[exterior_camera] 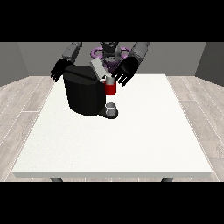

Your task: Insert the coffee pod into the coffee machine and close the lid

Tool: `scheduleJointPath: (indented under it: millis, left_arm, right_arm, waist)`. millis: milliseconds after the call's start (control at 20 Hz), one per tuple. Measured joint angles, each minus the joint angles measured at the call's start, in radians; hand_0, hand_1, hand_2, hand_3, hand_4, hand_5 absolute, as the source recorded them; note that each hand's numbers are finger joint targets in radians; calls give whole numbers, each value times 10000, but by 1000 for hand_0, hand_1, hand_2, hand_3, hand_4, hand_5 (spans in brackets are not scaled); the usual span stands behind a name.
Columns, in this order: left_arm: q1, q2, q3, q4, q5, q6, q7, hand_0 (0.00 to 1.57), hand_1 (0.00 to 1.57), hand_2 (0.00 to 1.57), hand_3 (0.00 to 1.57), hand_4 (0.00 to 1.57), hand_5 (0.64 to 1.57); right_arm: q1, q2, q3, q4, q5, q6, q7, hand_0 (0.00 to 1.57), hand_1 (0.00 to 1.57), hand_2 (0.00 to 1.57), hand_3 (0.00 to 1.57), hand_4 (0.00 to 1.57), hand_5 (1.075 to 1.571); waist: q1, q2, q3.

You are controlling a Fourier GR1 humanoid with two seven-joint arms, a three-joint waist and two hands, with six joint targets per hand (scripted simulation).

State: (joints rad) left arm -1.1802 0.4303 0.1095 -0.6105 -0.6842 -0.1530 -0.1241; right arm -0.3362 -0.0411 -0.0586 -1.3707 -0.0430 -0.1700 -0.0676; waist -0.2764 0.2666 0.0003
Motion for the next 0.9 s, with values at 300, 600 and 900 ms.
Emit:
scheduleJointPath:
  millis: [300, 600, 900]
  left_arm:
    - [120, 26, -60, -89, -117, 56, -297, 912, 912, 1022, 865, 363, 1571]
    - [100, 305, -328, -59, -436, -356, -513, 0, 0, 0, 0, 0, 1571]
    - [275, 351, -438, -5, -660, -460, -546, 0, 0, 0, 0, 0, 1571]
  right_arm:
    - [41, -44, -85, 107, 40, -91, -72, 0, 0, 0, 0, 413, 1571]
    - [65, -11, 14, 90, 132, -133, -45, 0, 0, 0, 0, 348, 1571]
    - [332, -31, 36, 63, 86, -30, -57, 0, 0, 0, 0, 424, 1571]
  waist:
    - [110, -36, 10]
    - [49, -35, 20]
    - [-16, -193, 11]
